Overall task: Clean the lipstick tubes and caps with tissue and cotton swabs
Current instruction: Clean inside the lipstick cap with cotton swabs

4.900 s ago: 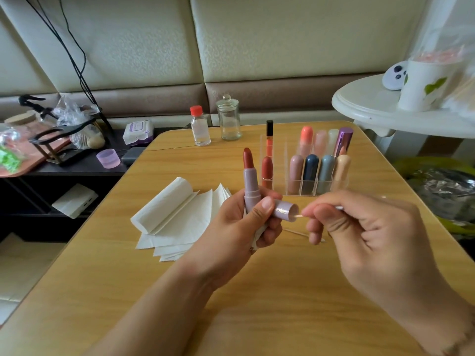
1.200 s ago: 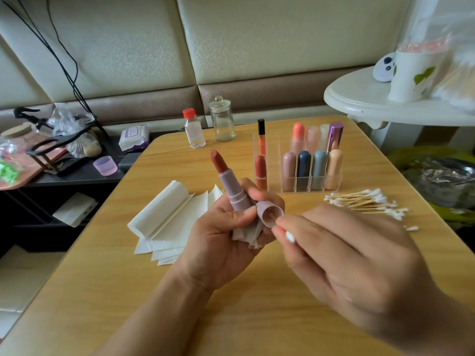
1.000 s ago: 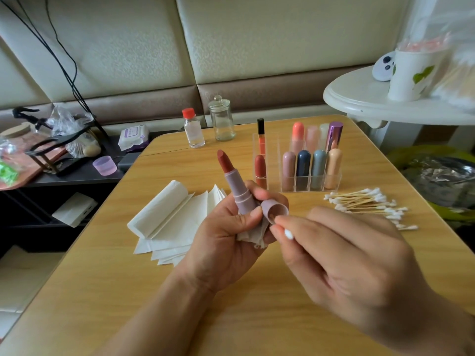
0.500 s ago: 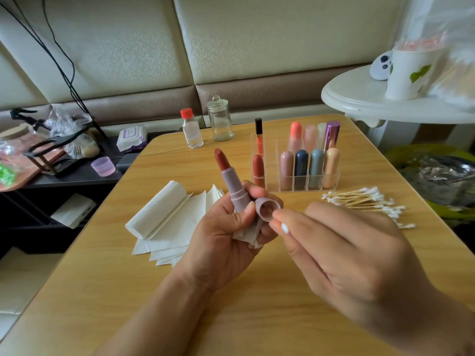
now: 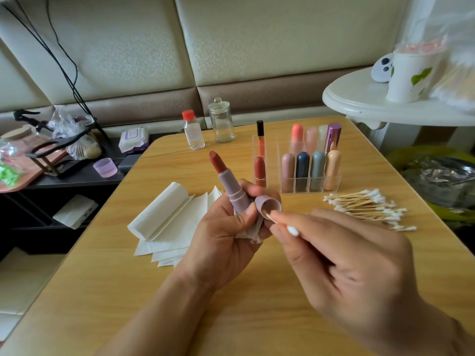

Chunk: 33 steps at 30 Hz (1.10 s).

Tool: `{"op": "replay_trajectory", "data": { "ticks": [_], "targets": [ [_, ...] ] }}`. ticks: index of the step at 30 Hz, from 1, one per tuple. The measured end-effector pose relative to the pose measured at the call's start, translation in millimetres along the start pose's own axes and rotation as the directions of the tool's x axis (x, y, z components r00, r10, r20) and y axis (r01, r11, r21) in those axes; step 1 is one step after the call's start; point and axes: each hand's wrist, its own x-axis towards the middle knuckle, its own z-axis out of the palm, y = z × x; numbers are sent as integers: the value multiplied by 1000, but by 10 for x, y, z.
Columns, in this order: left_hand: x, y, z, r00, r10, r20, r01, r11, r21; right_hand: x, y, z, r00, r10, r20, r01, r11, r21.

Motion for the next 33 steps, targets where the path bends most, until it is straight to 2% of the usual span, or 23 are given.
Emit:
{"op": "replay_trajectory", "data": {
  "ticks": [3, 9, 14, 18, 21, 23, 26, 30, 33],
  "targets": [
    [1, 15, -6, 1000, 12, 6, -11, 1000, -13, 7, 9, -23, 1000, -25, 13, 26, 1000, -17],
    [22, 16, -15, 999, 2, 33, 1, 996, -86, 63, 136, -152, 980, -183, 76, 196, 954, -227],
    [17, 14, -22, 999, -21, 39, 25, 994, -104, 55, 151, -157, 960, -254, 121, 276, 934, -229],
    [5, 1, -11, 1000, -17, -5, 17, 997, -71, 20, 106, -111, 981, -164, 105, 181, 968, -175],
    [6, -10, -13, 1000, -20, 2, 20, 999, -40, 18, 62, -54, 997, -31, 77, 32, 999, -19],
    [9, 4, -8, 999, -43, 15, 44, 996, -82, 22, 59, -36, 997, 18, 73, -21, 999, 47],
    [11, 20, 8, 997, -70, 40, 75, 988, -138, 28, 75, -62, 999, -1, 39, 1, 1000, -16],
    [20, -1, 30, 993, -86, 76, 92, 992, -82, 48, 135, -137, 997, -79, -11, 75, 973, -221],
    [23, -7, 26, 994, -83, 77, 89, 994, -70, 54, 141, -149, 995, -92, -30, 81, 964, -254]
  ]
}}
